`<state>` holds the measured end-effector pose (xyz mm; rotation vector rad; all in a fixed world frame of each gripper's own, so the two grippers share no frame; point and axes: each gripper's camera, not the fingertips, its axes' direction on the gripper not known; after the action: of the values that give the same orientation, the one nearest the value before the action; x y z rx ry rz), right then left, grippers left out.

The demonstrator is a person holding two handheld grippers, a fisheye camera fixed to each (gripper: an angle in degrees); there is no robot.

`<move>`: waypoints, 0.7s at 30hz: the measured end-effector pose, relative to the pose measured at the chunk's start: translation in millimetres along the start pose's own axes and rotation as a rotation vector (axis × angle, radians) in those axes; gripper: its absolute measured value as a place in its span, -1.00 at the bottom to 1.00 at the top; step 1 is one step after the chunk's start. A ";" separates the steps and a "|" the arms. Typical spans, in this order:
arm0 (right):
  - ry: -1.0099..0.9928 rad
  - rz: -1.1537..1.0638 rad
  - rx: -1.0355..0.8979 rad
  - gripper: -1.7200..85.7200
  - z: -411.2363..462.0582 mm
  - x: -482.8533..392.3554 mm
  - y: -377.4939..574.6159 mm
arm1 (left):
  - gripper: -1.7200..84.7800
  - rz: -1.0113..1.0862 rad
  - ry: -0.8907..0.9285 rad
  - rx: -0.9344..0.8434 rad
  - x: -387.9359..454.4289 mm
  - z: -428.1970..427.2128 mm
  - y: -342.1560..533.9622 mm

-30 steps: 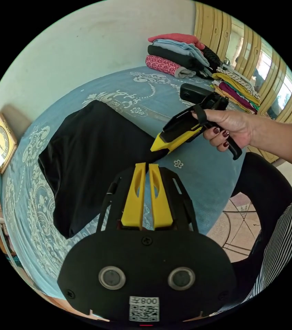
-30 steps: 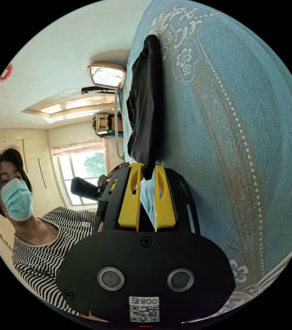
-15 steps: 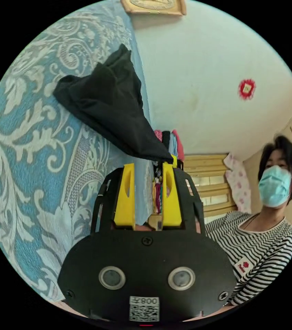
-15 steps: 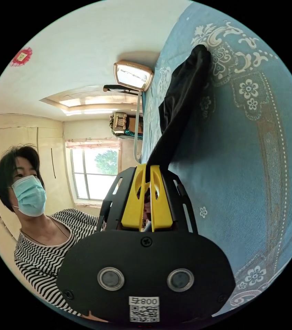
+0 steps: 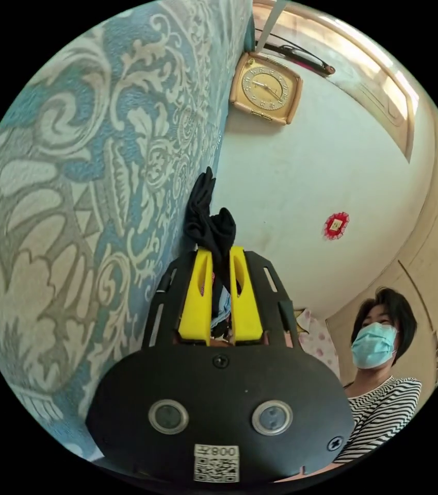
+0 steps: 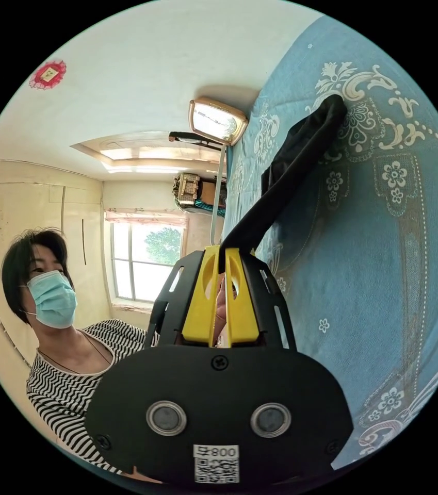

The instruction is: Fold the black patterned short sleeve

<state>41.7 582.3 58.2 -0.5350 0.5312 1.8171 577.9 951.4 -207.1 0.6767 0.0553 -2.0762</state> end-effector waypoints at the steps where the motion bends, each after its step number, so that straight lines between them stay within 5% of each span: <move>1: 0.004 -0.001 0.002 -0.92 0.0 -0.6 6.8 | -0.83 0.011 -0.022 -0.006 4.3 1.8 2.4; 8: 0.004 0.010 0.052 -0.93 -19.2 -12.9 75.5 | -0.86 0.215 -0.203 -0.182 64.7 17.1 39.1; 21: -0.010 -0.056 0.190 -0.93 -66.7 -69.6 282.9 | -0.86 0.391 -0.214 -0.503 105.5 82.3 182.9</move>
<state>-201.8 409.7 73.5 -0.4069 0.6685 1.6941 641.0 741.6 -149.1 0.1389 0.2896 -1.6508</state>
